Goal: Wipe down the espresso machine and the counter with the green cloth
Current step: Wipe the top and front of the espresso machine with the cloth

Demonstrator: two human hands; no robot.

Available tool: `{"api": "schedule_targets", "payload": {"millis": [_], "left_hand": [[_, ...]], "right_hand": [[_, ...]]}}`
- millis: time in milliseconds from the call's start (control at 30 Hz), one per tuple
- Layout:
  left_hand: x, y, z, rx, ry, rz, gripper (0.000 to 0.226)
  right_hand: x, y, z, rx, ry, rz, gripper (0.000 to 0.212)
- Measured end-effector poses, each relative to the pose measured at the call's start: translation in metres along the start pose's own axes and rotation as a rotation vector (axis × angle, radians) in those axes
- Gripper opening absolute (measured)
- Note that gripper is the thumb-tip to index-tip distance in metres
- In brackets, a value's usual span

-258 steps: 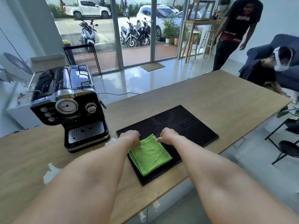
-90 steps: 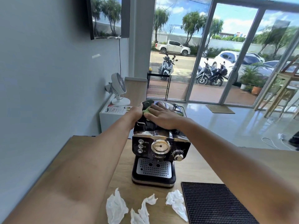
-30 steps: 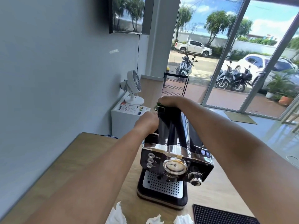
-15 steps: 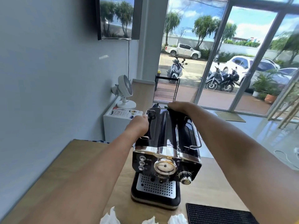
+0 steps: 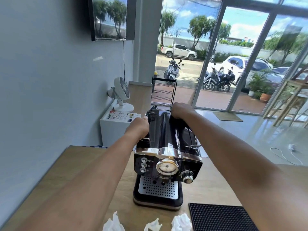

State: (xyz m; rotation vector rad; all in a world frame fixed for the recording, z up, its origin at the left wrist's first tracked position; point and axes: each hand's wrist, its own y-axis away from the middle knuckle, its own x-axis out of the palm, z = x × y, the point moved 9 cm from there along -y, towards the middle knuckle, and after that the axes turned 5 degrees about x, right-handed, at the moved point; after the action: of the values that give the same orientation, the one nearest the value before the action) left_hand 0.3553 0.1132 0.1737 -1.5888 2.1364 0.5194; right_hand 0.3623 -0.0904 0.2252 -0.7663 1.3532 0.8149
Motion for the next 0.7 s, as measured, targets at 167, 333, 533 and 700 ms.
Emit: {"api": "schedule_targets", "payload": {"millis": [167,333,533,700], "left_hand": [[-0.002,0.004,-0.004,0.007,-0.010,0.009,0.036],[-0.005,0.009,-0.007,0.007,-0.018,0.004,0.038],[-0.007,0.014,-0.012,0.032,-0.031,0.004,0.039],[-0.005,0.013,-0.013,0.030,-0.058,0.011,0.040]], "right_hand": [[0.004,0.020,0.052,-0.274,0.006,-0.018,0.032],[0.001,0.057,0.046,-0.355,0.002,-0.030,0.034],[0.005,0.123,0.036,-0.445,-0.048,-0.012,0.036],[0.001,0.173,0.025,-0.538,-0.166,0.046,0.034]]}}
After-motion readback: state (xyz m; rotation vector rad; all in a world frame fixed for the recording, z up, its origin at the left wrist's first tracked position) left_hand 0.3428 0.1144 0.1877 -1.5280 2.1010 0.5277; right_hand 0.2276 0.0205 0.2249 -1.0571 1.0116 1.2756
